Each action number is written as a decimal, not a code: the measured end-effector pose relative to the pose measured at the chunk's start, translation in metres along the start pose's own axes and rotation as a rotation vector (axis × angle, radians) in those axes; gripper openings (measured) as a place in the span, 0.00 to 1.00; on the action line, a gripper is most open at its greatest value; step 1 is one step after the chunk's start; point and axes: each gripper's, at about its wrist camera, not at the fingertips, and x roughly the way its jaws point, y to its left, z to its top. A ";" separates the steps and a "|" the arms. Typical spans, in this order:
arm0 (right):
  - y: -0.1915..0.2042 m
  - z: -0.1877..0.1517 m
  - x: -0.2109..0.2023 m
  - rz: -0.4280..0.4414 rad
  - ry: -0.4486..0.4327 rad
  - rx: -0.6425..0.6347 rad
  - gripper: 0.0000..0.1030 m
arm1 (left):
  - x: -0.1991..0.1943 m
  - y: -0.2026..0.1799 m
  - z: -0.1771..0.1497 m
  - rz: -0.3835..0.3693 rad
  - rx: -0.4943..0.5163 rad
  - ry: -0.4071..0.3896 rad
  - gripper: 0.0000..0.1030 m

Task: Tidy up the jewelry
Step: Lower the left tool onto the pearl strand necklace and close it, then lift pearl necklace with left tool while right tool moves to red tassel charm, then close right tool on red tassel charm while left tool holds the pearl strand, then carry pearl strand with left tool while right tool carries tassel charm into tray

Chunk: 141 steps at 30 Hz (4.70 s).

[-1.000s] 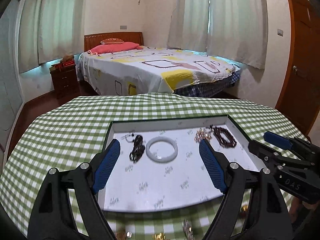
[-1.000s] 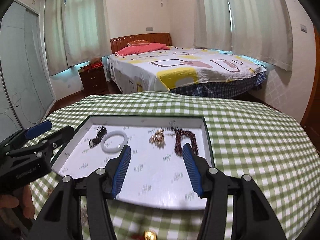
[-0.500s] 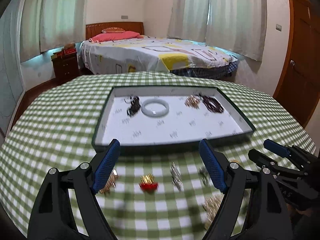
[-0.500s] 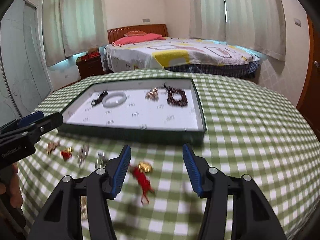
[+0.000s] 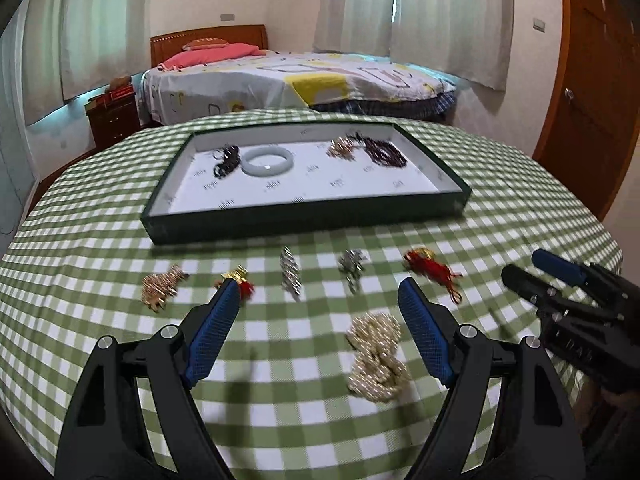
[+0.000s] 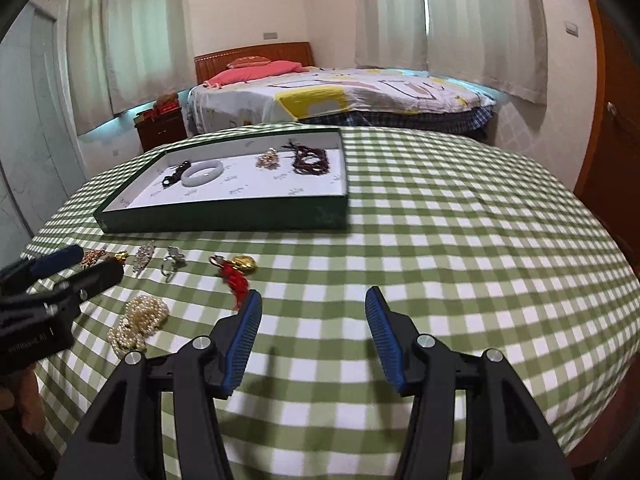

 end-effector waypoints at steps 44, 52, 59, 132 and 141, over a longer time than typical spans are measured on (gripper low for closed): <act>0.032 0.012 0.024 0.072 0.051 -0.034 0.52 | -0.001 0.045 -0.002 0.014 -0.008 0.018 0.18; 0.047 0.019 0.042 0.096 0.081 -0.054 0.52 | -0.001 0.079 -0.002 0.069 -0.080 0.022 0.18; 0.053 0.021 0.054 0.104 0.114 -0.064 0.47 | 0.001 0.097 -0.001 0.095 -0.111 0.023 0.18; 0.015 0.122 0.141 0.036 0.071 -0.076 0.11 | 0.141 0.109 0.120 0.055 -0.089 0.094 0.18; 0.010 0.120 0.152 0.042 0.138 -0.075 0.12 | 0.160 0.115 0.112 0.061 -0.107 0.171 0.21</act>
